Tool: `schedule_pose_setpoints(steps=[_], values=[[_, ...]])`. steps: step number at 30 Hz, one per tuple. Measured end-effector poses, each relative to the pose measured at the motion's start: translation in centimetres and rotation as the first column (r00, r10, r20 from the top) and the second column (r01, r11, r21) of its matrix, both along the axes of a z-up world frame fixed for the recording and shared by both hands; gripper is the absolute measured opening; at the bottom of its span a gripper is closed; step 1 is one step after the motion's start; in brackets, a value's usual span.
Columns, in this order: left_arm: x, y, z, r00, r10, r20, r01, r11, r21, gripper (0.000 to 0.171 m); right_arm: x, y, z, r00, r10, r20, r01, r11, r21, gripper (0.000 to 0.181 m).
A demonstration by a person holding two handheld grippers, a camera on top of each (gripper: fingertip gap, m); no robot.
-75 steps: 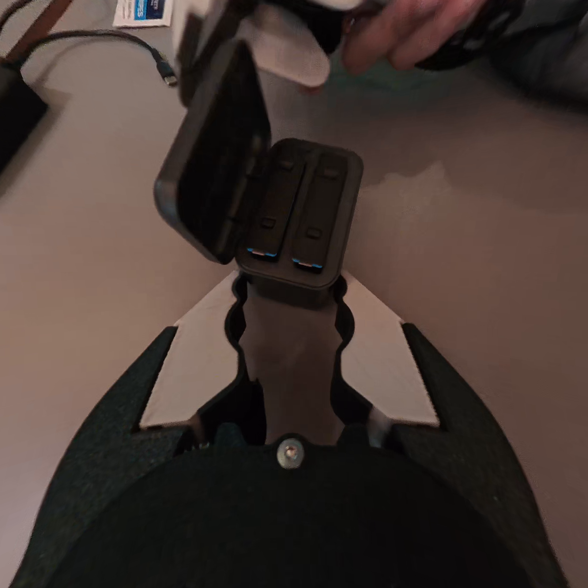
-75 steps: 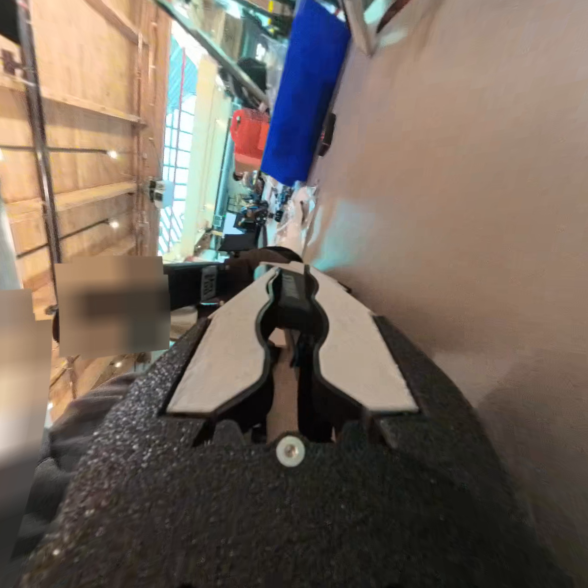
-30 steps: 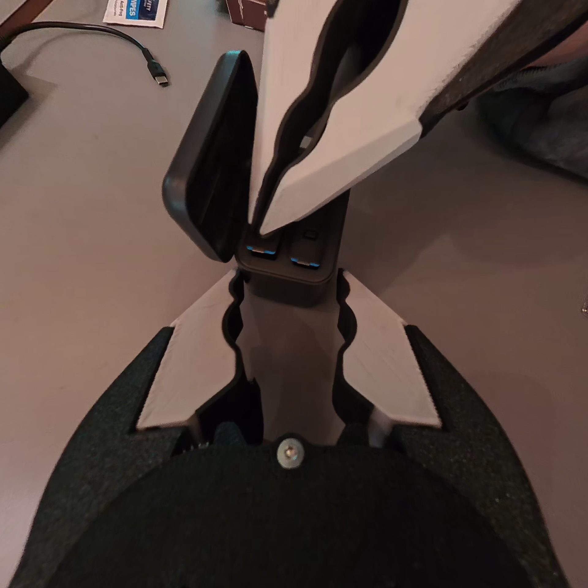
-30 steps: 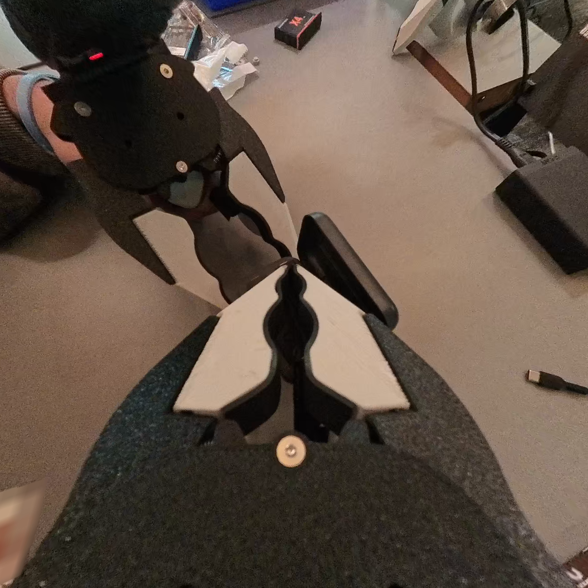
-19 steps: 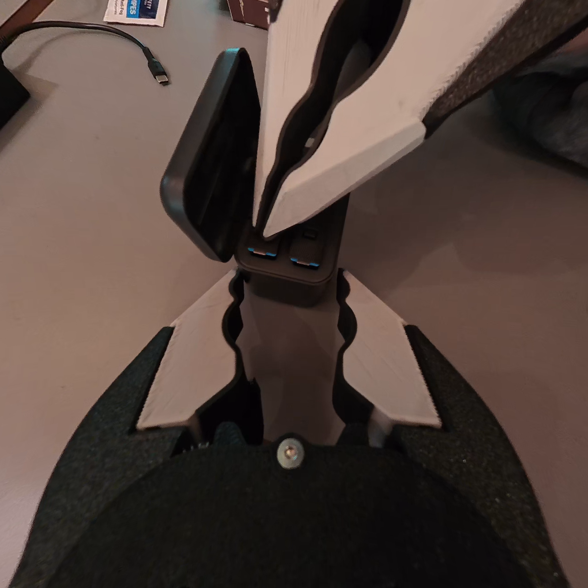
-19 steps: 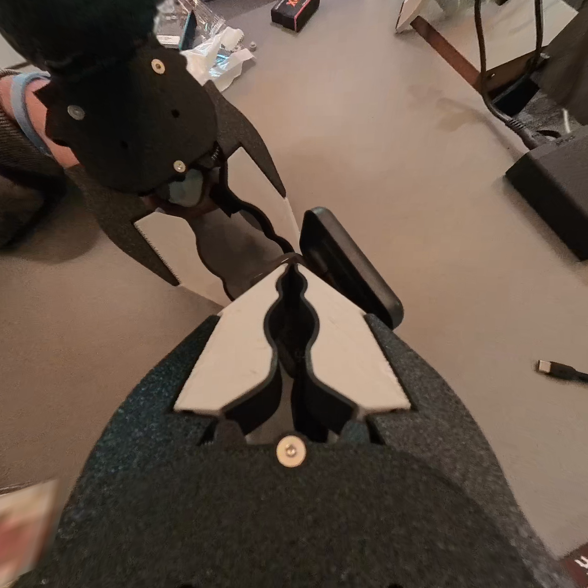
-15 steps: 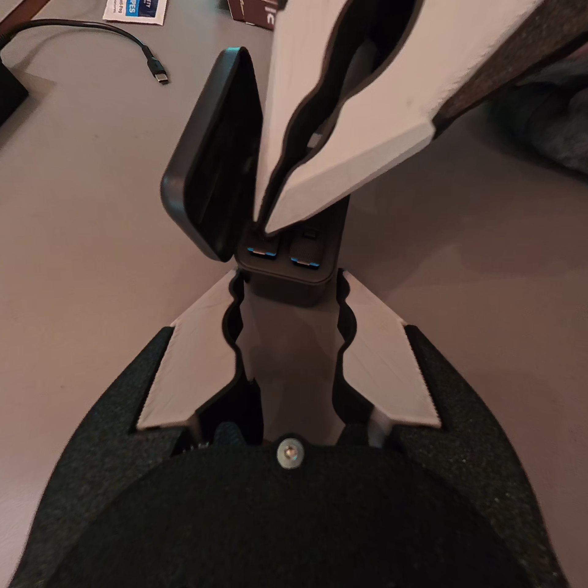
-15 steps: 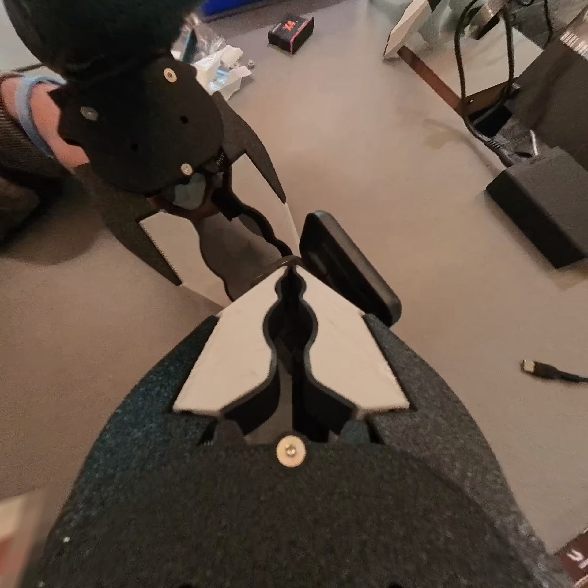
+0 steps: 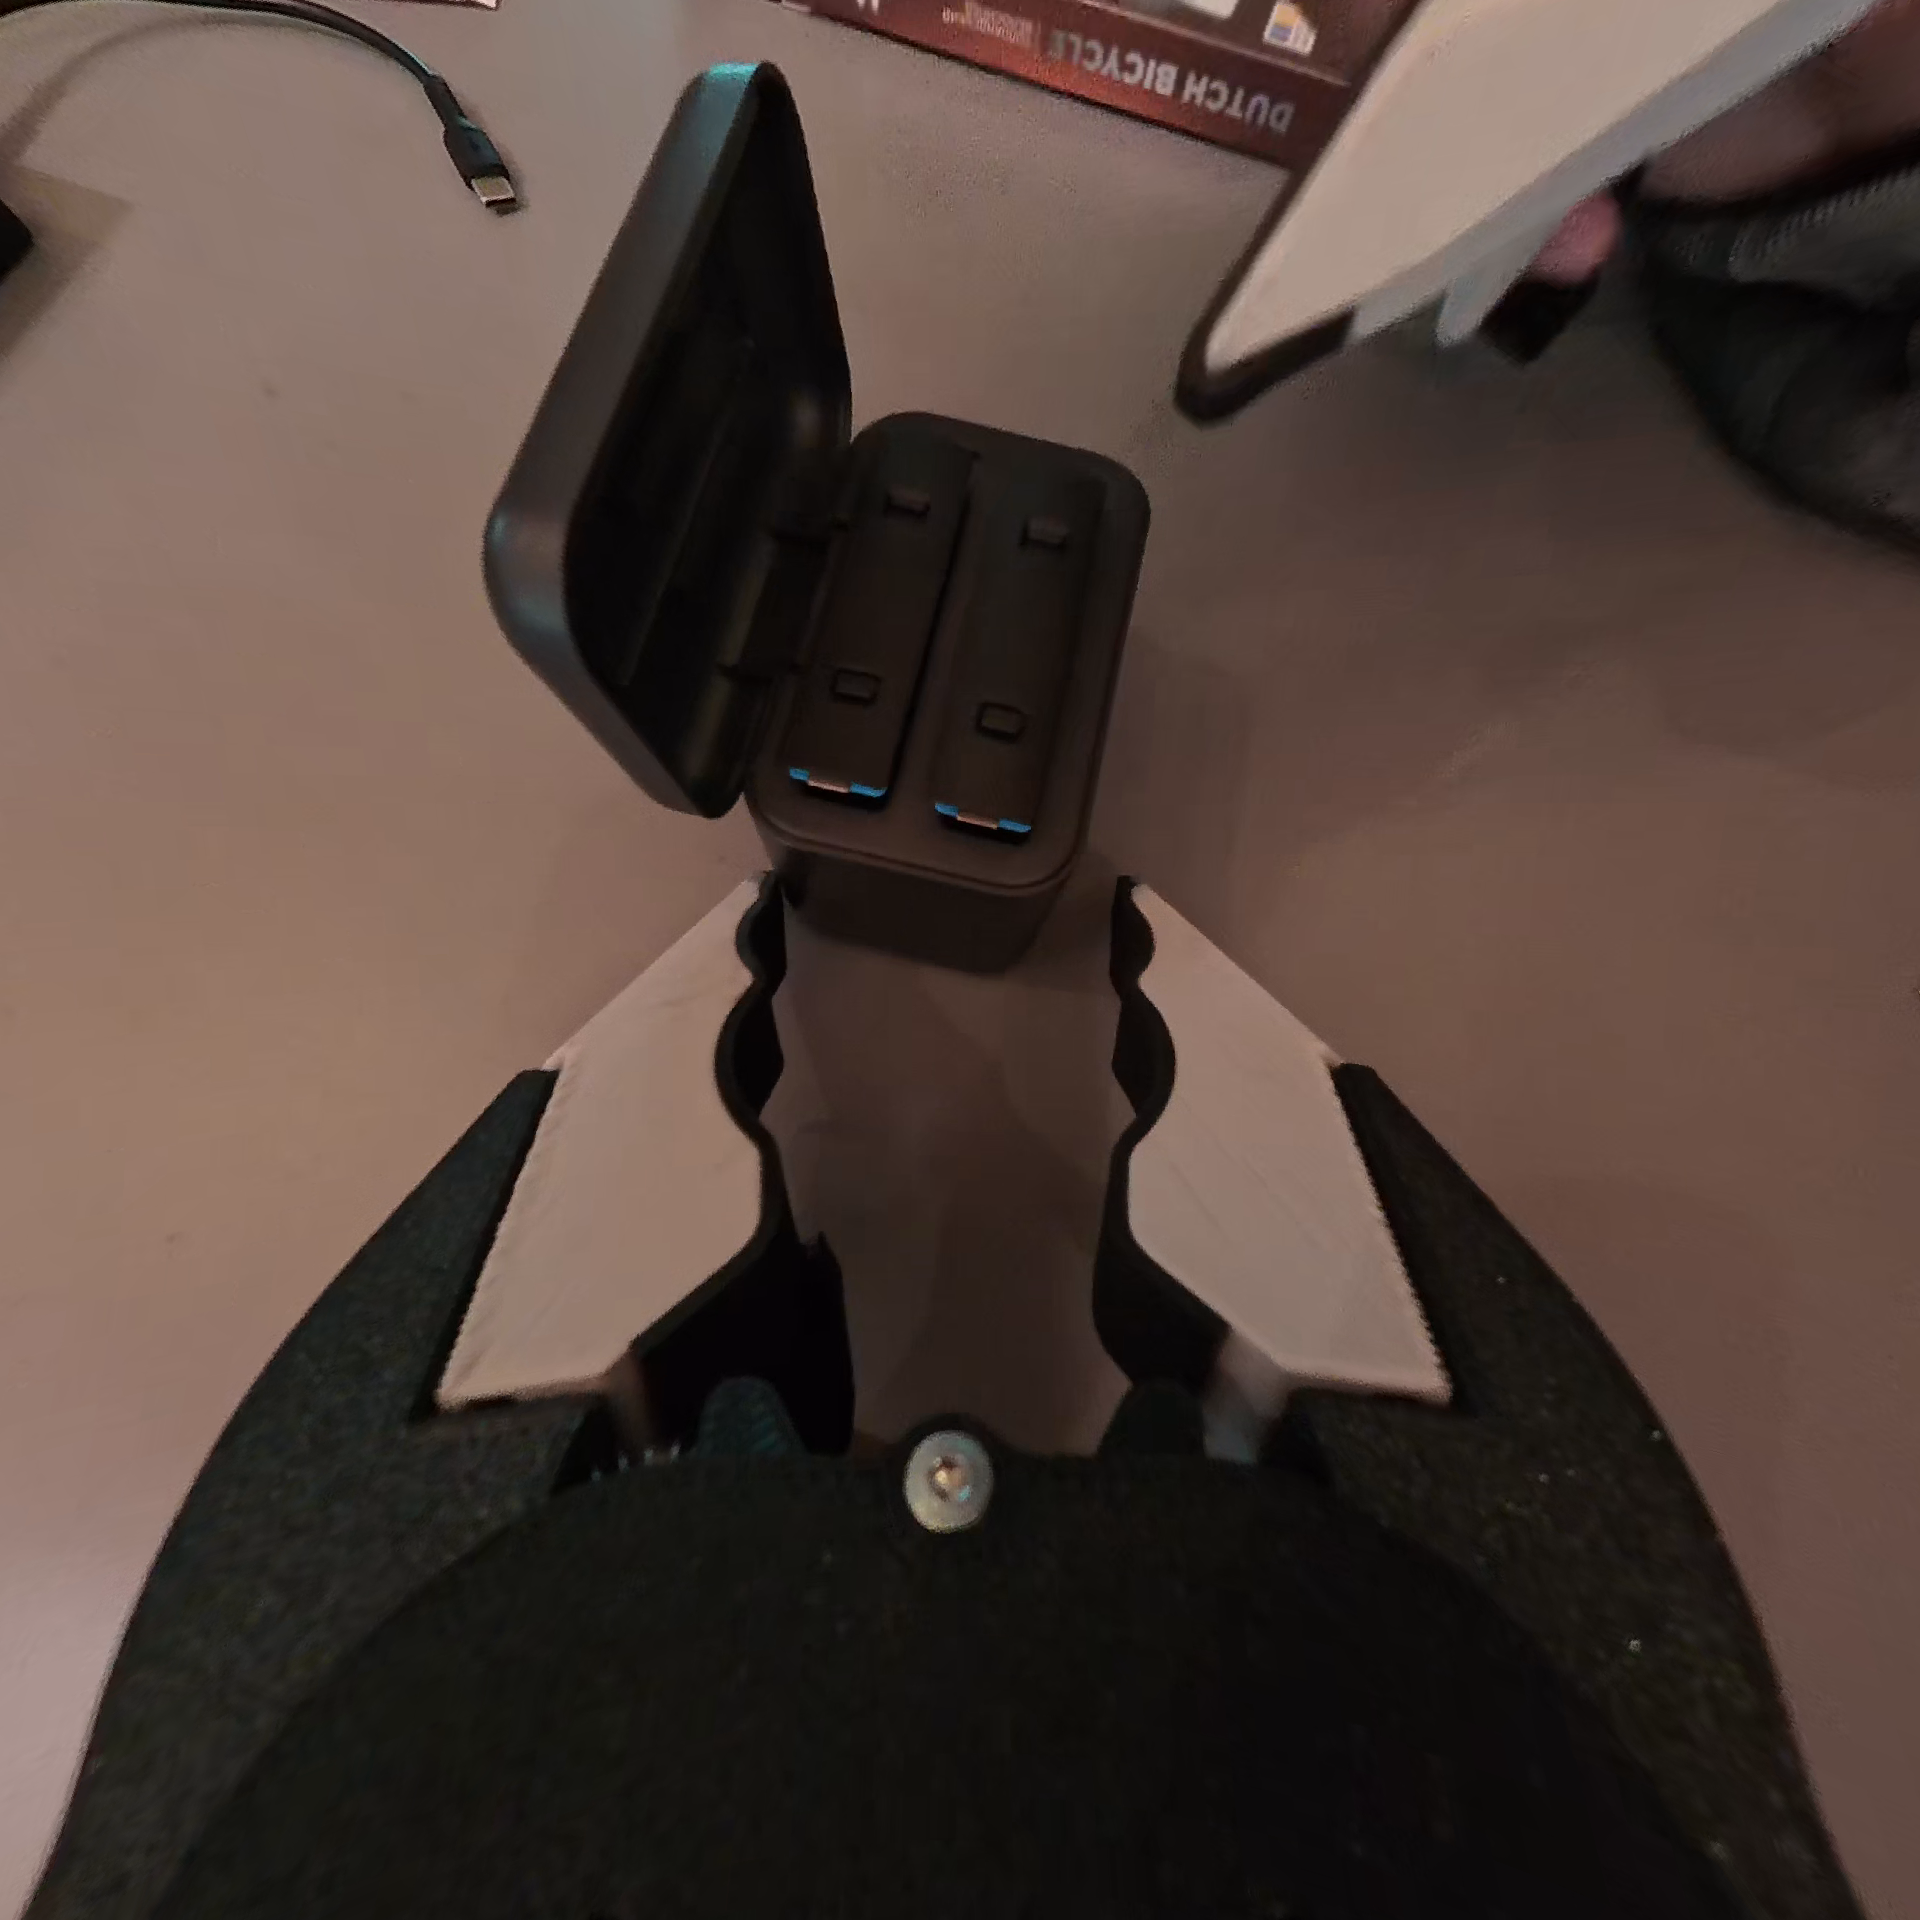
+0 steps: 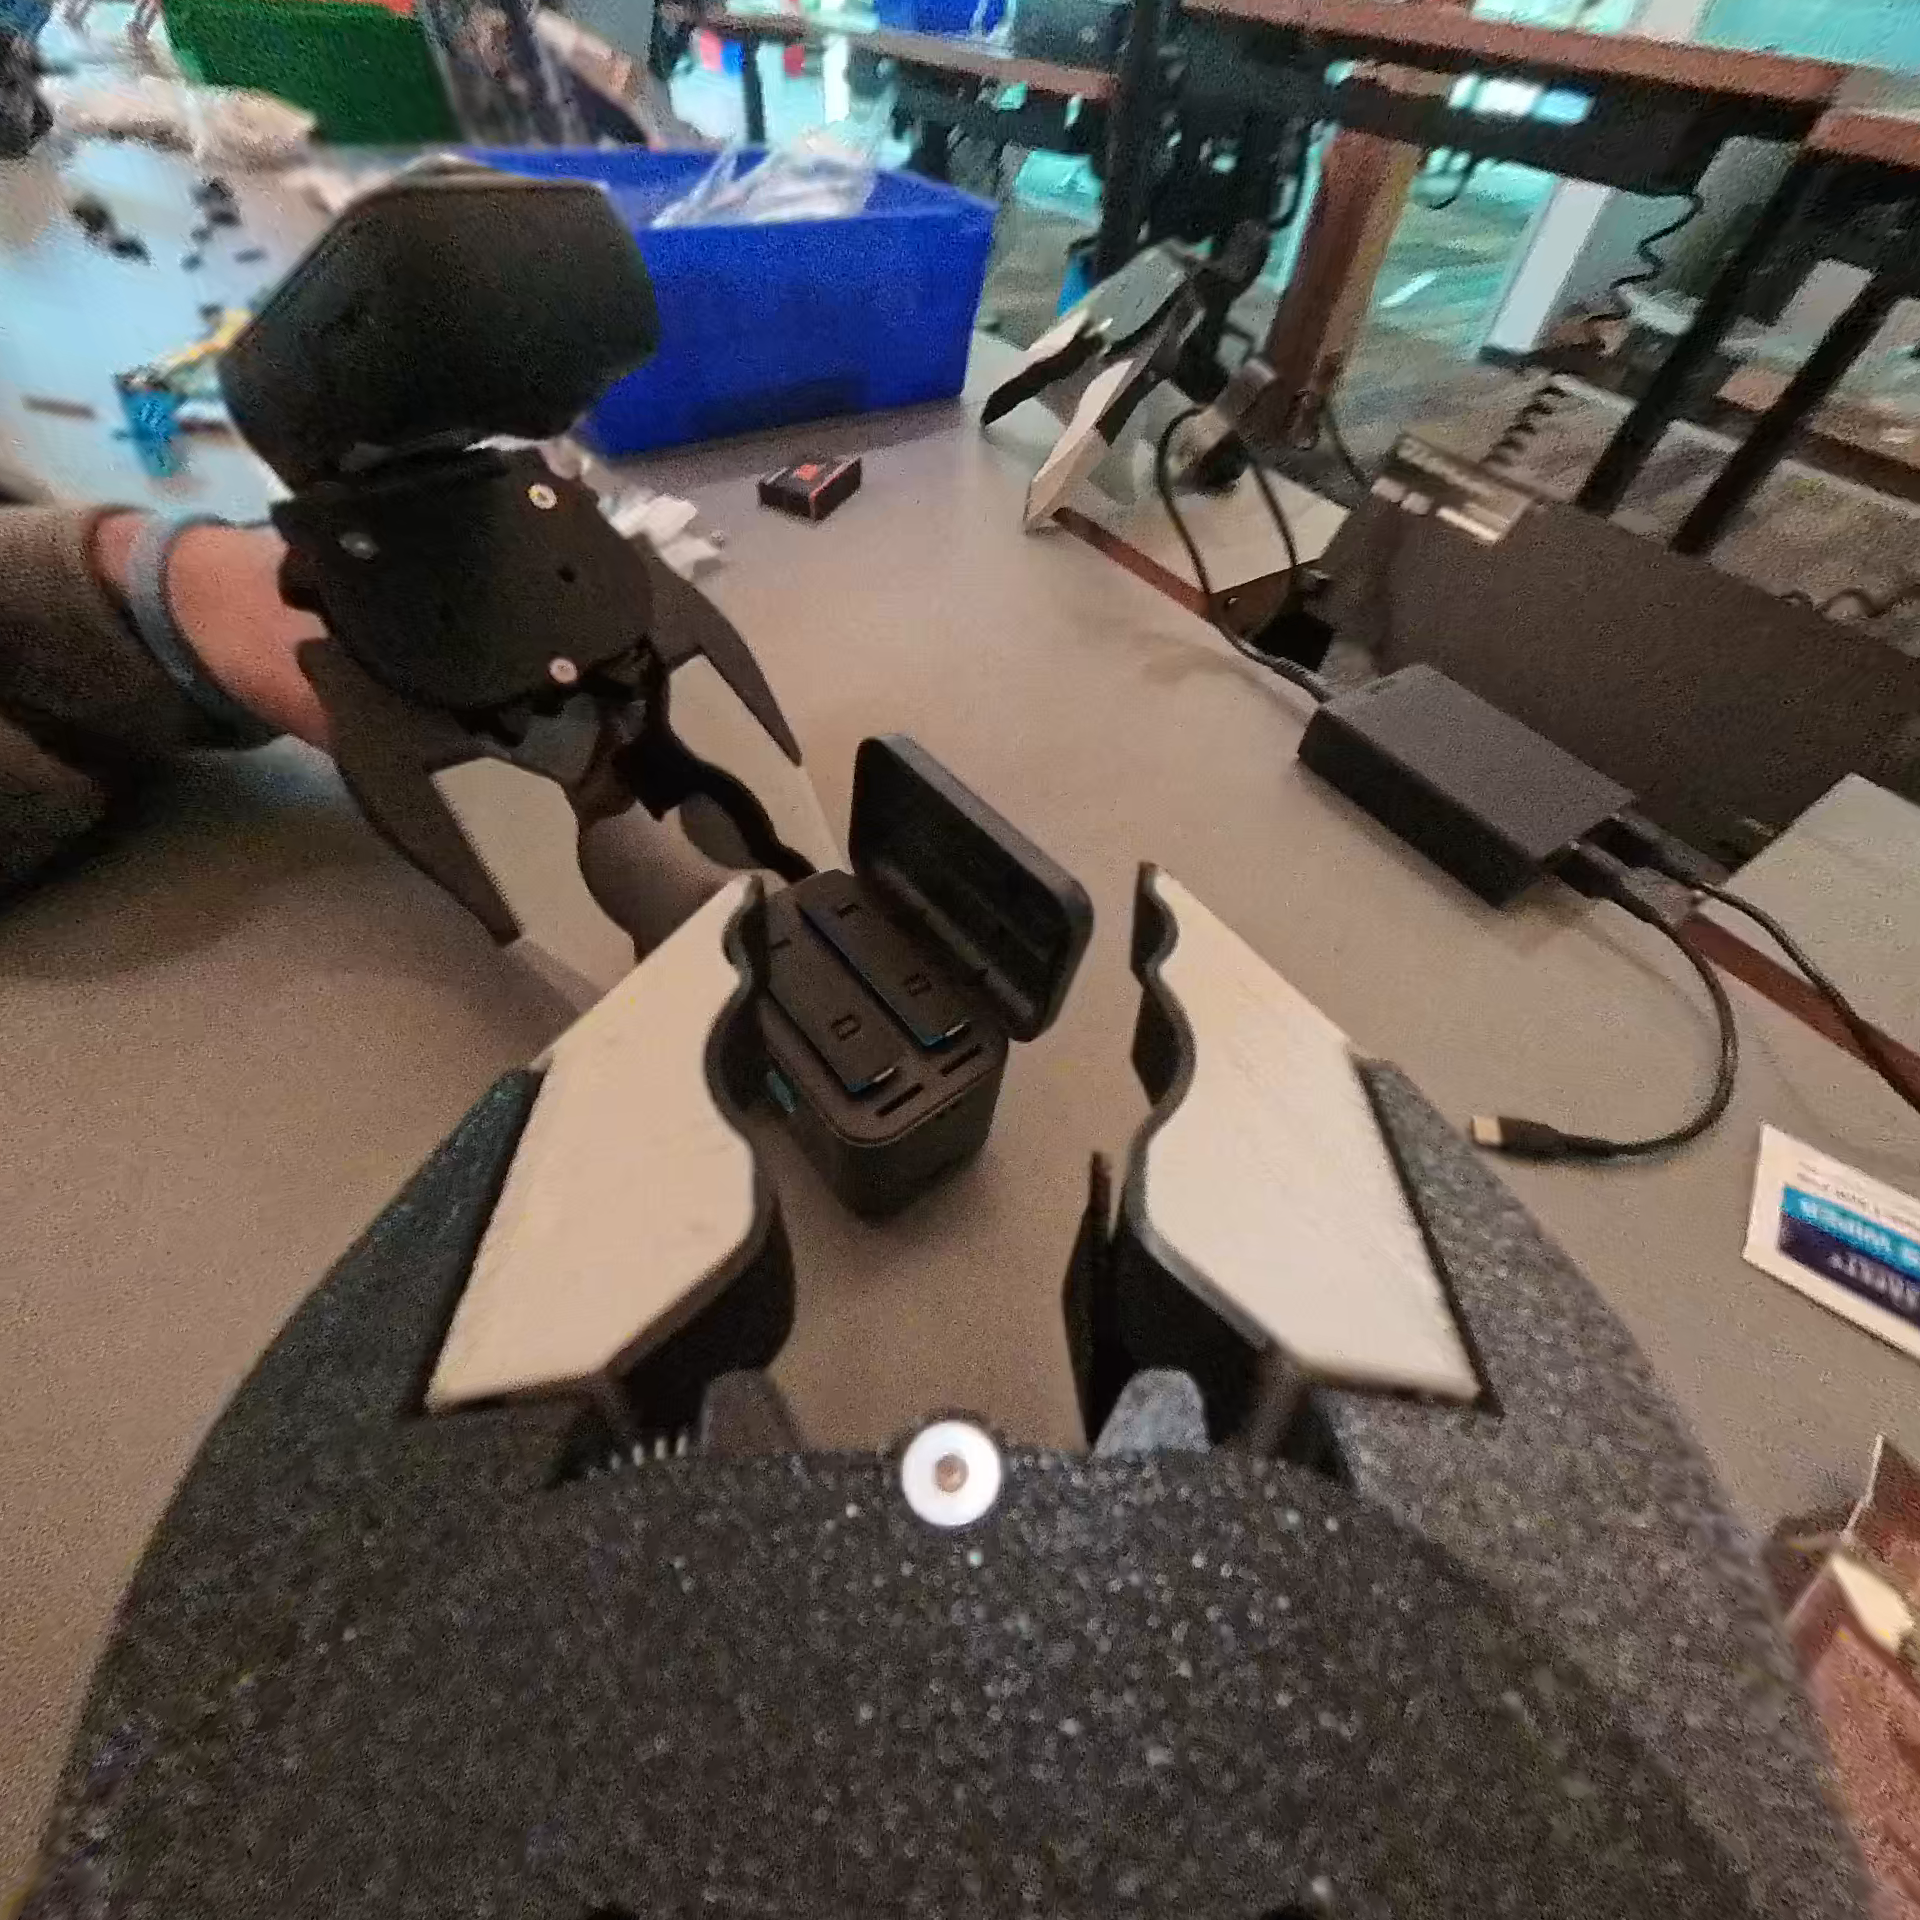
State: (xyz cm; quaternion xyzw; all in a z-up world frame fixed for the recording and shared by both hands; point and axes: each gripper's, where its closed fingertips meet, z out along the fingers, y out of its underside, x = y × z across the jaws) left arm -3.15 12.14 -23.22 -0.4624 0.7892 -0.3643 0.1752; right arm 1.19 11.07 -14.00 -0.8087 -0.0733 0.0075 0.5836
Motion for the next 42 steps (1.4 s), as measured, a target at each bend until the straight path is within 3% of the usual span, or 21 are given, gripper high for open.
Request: schedule_pose_setpoints(steps=[2,3,5,7,13,16,19,22,23,25,28,31,37,39,40,42], values=[[0.0,0.0,-0.2,1.000,-0.002,-0.003,0.002,1.000,0.015,0.063,-0.7,0.8,-0.5,0.993,0.110,0.044,-0.103,0.985,-0.135,0.096],[0.0,0.0,-0.2,1.000,-0.003,-0.001,0.003,1.000,0.022,0.063,-0.7,1.3,-1.0,0.985,0.148,0.090,-0.126,0.970,-0.207,0.101],[0.0,0.0,-0.2,1.000,-0.002,0.001,0.002,1.000,0.029,0.063,-1.0,1.8,-2.2,0.959,0.241,0.149,-0.181,0.926,-0.332,0.097],[0.0,0.0,-0.2,1.000,-0.001,0.002,0.001,1.000,0.030,0.063,-1.9,1.4,-3.4,0.949,0.301,0.088,-0.237,0.871,-0.431,0.095],[-0.1,-0.1,-0.2,1.000,-0.009,0.003,0.008,0.999,0.035,0.064,-4.8,-3.0,-3.2,0.947,0.319,0.034,-0.282,0.879,-0.384,0.080],[-0.4,-0.2,-0.1,1.000,-0.018,-0.001,0.018,1.000,0.016,0.069,-5.4,-4.4,-3.9,0.963,0.266,0.030,-0.240,0.909,-0.340,0.083],[-0.1,-0.5,1.1,0.999,-0.026,0.037,0.028,0.998,-0.049,0.086,-5.2,-4.6,-3.5,0.983,0.159,-0.096,-0.177,0.958,-0.227,0.080],[0.6,-0.6,1.2,0.999,-0.030,0.025,0.033,0.996,-0.089,0.088,-4.6,-4.8,-4.3,0.979,0.068,-0.192,-0.101,0.981,-0.167,0.081],[1.0,-0.3,0.6,1.000,-0.029,0.004,0.029,0.998,-0.059,0.086,-4.5,-4.9,-4.6,0.978,0.049,-0.205,-0.082,0.984,-0.158,0.080],[1.3,-0.3,0.1,0.998,-0.058,-0.024,0.057,0.998,-0.039,0.059,-3.6,-5.0,-5.0,0.979,0.004,-0.204,-0.037,0.987,-0.158,0.079],[1.2,-0.7,0.7,0.998,-0.051,-0.038,0.047,0.994,-0.099,0.056,-1.6,-4.7,-5.8,0.983,-0.055,-0.175,0.025,0.985,-0.168,0.084],[-0.3,-2.3,2.4,0.991,-0.040,-0.124,-0.007,0.933,-0.361,0.055,-2.0,-4.8,-6.0,0.997,0.019,-0.076,-0.033,0.983,-0.183,0.092],[-3.4,-4.9,4.0,0.956,-0.032,-0.293,-0.177,0.734,-0.656,0.055,-5.3,-3.8,-5.8,0.943,0.097,0.318,-0.038,0.982,-0.188,0.108],[-4.8,-6.0,4.7,0.958,-0.076,-0.276,-0.143,0.709,-0.691,0.055,-5.7,-3.1,-5.1,0.885,0.065,0.460,-0.008,0.992,-0.126,0.094],[-5.8,-6.4,5.1,0.958,-0.102,-0.268,-0.119,0.708,-0.696,0.055,-6.9,-3.1,-4.8,0.863,0.106,0.493,-0.059,0.992,-0.111,0.096],[-7.7,-7.0,6.0,0.956,-0.141,-0.257,-0.088,0.699,-0.709,0.055,-9.8,-3.6,-4.0,0.849,0.208,0.487,-0.184,0.978,-0.097,0.081]])
